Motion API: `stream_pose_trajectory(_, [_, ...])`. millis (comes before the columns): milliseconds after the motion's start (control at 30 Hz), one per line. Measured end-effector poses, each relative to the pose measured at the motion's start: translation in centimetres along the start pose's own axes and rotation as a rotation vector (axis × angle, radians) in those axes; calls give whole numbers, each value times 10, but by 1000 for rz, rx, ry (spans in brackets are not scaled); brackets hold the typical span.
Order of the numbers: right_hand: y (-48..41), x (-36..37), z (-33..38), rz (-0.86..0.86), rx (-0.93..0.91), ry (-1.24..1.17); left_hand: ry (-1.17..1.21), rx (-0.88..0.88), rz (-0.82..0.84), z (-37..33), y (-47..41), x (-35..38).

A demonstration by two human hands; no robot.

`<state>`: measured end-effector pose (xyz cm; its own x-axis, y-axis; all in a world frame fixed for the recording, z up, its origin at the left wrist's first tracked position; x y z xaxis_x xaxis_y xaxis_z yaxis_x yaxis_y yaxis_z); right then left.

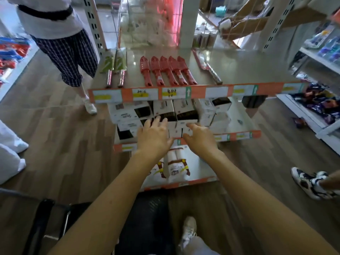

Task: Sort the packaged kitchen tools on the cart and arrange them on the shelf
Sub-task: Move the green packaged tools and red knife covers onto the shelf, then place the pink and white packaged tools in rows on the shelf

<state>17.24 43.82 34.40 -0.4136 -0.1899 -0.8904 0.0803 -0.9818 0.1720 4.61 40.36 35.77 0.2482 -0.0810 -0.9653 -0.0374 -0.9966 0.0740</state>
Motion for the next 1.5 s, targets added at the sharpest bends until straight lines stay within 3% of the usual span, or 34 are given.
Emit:
stream_pose_trajectory(267, [57,76,-46,182,77,124,157,-154,110,19,60,90])
stream_pose_trajectory(567, [144,145,-49,188,-125,0,126,-255,21,19,176,164])
stream_pose_trajectory(700, [172,179,-60,205,-153,48,92,-334,135,34,224,207])
stream_pose_trajectory(933, [207,262,-79,396,-105,122,125,-436,244,79,274,263])
stream_pose_trajectory(1167, [228,387,-85,476,-54,101,101,-522,237,149,304,353])
stream_pose_trajectory(1500, [215,624,-136,503,-14,54,109,-651,185,263,336,569])
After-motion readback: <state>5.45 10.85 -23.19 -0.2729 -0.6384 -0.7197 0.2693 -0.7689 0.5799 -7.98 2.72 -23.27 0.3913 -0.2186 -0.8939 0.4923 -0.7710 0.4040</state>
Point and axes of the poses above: each hand's wrist, its own y-axis away from the middle knuckle, its own x-axis out of the palm, z = x × y, the point moved 10 cm from there along -y, towards the middle knuckle, and after that the axes turned 8 degrees about x, right-handed, at the moved point
